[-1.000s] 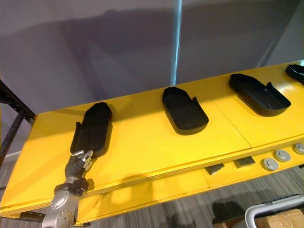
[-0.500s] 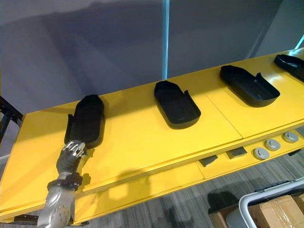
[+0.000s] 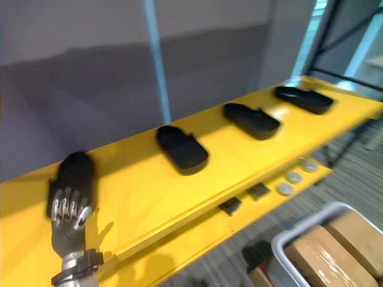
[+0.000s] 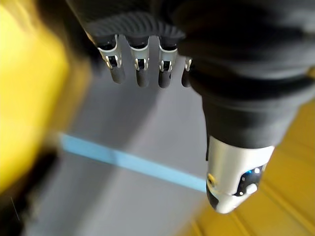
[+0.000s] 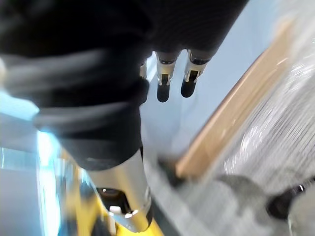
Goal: Walk over and take plastic housings, then place them on the shelf
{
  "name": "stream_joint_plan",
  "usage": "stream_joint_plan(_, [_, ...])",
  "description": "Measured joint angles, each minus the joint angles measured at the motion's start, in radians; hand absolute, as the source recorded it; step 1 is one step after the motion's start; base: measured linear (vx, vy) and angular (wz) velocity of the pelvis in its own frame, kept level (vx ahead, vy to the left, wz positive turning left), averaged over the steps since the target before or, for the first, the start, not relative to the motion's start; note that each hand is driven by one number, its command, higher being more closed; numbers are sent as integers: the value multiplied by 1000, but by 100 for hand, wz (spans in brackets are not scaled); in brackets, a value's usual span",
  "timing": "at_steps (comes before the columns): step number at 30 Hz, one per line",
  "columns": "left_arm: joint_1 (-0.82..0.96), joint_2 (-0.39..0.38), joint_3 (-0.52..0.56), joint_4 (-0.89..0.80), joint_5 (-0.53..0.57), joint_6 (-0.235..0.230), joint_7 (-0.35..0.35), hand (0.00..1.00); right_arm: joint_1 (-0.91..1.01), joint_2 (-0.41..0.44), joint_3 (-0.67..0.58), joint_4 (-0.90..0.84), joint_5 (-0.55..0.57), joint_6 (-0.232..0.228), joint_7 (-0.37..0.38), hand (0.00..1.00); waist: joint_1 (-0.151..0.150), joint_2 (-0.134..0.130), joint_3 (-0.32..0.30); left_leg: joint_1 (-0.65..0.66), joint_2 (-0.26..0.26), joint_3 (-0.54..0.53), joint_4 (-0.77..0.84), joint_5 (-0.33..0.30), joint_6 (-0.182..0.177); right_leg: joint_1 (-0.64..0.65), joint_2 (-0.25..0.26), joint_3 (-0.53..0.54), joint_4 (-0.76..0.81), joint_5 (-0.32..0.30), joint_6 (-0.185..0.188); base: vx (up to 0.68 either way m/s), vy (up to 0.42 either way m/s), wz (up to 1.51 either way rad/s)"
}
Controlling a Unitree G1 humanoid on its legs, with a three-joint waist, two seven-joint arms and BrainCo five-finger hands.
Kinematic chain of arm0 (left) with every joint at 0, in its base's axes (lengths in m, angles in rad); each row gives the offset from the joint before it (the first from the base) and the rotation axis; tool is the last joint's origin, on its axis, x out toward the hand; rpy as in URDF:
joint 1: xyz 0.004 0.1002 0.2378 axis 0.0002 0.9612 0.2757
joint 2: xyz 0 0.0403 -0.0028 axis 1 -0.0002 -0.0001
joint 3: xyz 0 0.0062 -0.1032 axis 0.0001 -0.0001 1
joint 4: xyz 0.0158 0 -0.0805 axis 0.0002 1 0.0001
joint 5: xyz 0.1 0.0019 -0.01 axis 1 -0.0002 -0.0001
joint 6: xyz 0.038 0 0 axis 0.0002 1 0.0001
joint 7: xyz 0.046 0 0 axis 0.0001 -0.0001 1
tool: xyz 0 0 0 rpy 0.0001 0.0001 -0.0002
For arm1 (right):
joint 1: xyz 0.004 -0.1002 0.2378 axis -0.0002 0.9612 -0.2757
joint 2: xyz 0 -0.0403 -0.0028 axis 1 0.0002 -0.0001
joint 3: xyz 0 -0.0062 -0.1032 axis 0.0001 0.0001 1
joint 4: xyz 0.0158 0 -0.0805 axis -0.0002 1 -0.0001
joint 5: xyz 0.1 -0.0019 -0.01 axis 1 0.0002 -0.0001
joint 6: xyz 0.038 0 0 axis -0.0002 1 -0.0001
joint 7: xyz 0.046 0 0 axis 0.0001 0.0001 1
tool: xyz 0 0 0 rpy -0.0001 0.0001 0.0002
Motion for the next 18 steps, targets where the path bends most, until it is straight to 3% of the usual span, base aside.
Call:
stream_joint_plan(2, [-90,1,-3,19,19,0,39,0,17,32,-21,-26,0,-28,-12,0,-28,-13,11,62,16,79,10,-43,1,-40,35,-28,82,-2,5,-67,152,-173])
stream_joint_plan(3, [-125,7,12,20,23,0,79,0,31,60,-26,-66,-15,-47,-14,0,-23,-41,21,102,13,171,4,-59,8,-89,25,-122,138,12,-12,-211,108,-206])
stream_joint_plan(4, [-153,8,27,28,47,17,133,0,46,82,-34,-94,-54,-59,-10,0,-32,-50,27,137,12,238,-33,-66,21,-114,16,-208,122,68,-26,-188,81,-202])
stream_joint_plan(5, [-164,7,31,25,60,23,152,0,52,84,-32,-97,-67,-59,-9,0,-33,-41,22,154,20,272,-73,-62,36,-121,15,-253,80,110,-29,-181,55,-159])
stream_joint_plan(6, [-184,5,55,17,83,32,175,0,48,94,-28,-101,-90,-59,-6,0,-33,-33,26,167,22,332,-145,-58,49,-146,-3,-328,64,124,-59,-102,36,-131])
stream_joint_plan(7, [-188,5,81,18,87,39,187,0,41,106,-20,-106,-114,-57,-11,0,-29,-57,33,172,11,379,-151,-46,57,-174,-42,-392,181,74,-75,-139,43,-138])
stream_joint_plan(9, [-146,-19,126,21,83,46,207,0,35,106,-6,-108,-155,-57,-17,0,-23,-54,27,182,13,455,-142,-46,57,-171,-107,-488,358,-30,-99,-69,7,-119])
stream_joint_plan(10, [-120,-25,140,21,85,47,215,0,23,102,8,-105,-166,-57,-26,0,-22,-71,22,185,4,490,-130,-47,57,-163,-143,-535,376,-62,-122,-35,-61,-117])
stream_joint_plan(12, [-110,-32,156,41,93,47,217,0,-9,99,14,-99,-181,-59,-26,0,-20,-76,24,162,-29,447,-140,-55,96,-150,-103,-567,243,-43,-159,-66,-34,-131])
stream_joint_plan(13, [-106,-29,165,76,119,46,215,0,-56,94,11,-69,-194,-63,-25,0,7,-39,9,152,-51,351,-225,-38,130,-118,-14,-508,73,53,-141,-139,87,-186])
stream_joint_plan(14, [-105,-16,167,101,139,42,209,0,-71,100,8,-70,-200,-71,-24,0,15,-50,3,172,-48,399,-261,8,111,-139,-56,-560,236,-35,-181,-117,77,-165])
stream_joint_plan(15, [-103,-11,161,115,139,43,209,0,-69,97,3,-75,-211,-81,-24,0,5,-62,-2,179,-56,405,-262,10,110,-127,-94,-578,305,-91,-157,-62,13,-99])
stream_joint_plan(16, [-88,-22,158,123,138,38,208,0,-58,82,-3,-77,-226,-97,-20,0,-2,-64,-7,195,-54,430,-264,11,109,-74,-137,-590,310,-142,-89,30,-77,-43])
stream_joint_plan(18, [-77,-12,154,125,134,34,182,0,-57,64,-2,-98,-235,-107,1,0,0,-77,-29,186,-53,463,-268,17,94,-8,-158,-592,171,-165,-46,98,-203,-56])
